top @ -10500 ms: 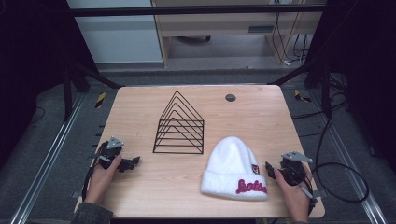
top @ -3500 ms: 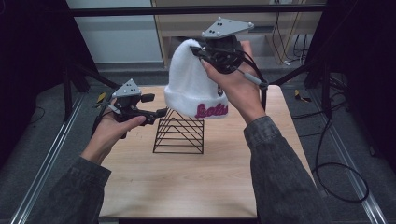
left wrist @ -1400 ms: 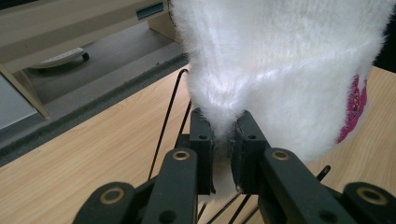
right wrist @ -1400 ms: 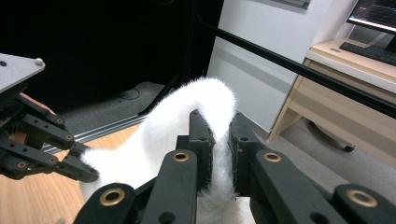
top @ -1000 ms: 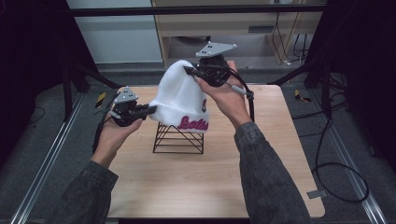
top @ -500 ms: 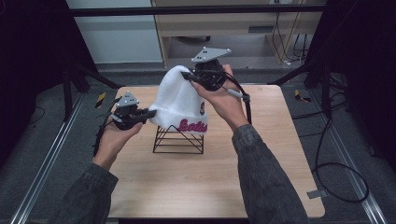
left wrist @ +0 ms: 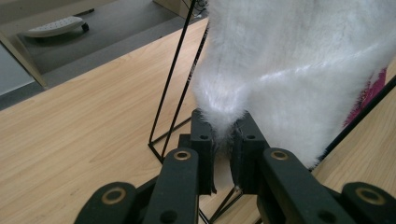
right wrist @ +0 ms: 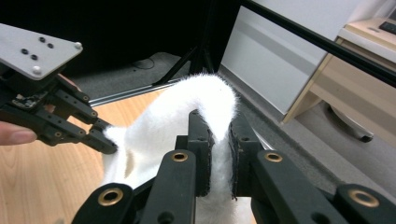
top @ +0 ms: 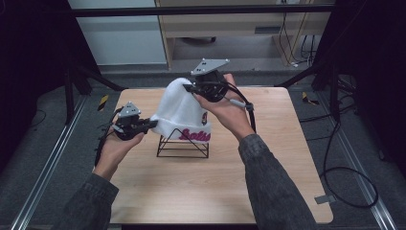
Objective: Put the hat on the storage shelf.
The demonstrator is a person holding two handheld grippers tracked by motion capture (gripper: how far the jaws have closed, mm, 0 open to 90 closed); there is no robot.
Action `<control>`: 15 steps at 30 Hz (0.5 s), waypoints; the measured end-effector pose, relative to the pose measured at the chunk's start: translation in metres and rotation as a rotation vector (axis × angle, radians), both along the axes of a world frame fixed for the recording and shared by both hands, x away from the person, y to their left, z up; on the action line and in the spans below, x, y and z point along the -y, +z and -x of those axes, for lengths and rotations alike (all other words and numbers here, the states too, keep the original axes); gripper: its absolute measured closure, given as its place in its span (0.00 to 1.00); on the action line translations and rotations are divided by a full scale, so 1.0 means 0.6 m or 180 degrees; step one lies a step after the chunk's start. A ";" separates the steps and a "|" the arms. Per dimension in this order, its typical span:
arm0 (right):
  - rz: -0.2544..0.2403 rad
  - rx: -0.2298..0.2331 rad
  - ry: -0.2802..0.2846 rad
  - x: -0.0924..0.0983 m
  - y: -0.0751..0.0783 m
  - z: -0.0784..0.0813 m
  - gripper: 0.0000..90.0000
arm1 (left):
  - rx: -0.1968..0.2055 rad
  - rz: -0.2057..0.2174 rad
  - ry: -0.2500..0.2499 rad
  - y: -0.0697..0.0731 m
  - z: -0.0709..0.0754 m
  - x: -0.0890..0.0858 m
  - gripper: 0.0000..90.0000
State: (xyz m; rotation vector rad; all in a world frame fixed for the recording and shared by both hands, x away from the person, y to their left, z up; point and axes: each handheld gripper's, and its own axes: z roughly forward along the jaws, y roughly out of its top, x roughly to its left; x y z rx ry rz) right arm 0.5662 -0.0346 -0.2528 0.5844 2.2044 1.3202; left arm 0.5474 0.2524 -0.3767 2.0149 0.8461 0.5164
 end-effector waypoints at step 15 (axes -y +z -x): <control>0.0056 -0.0083 0.0073 -0.006 -0.019 0.009 0.91 | -0.0047 -0.0063 -0.0029 -0.023 0.007 -0.004 0.90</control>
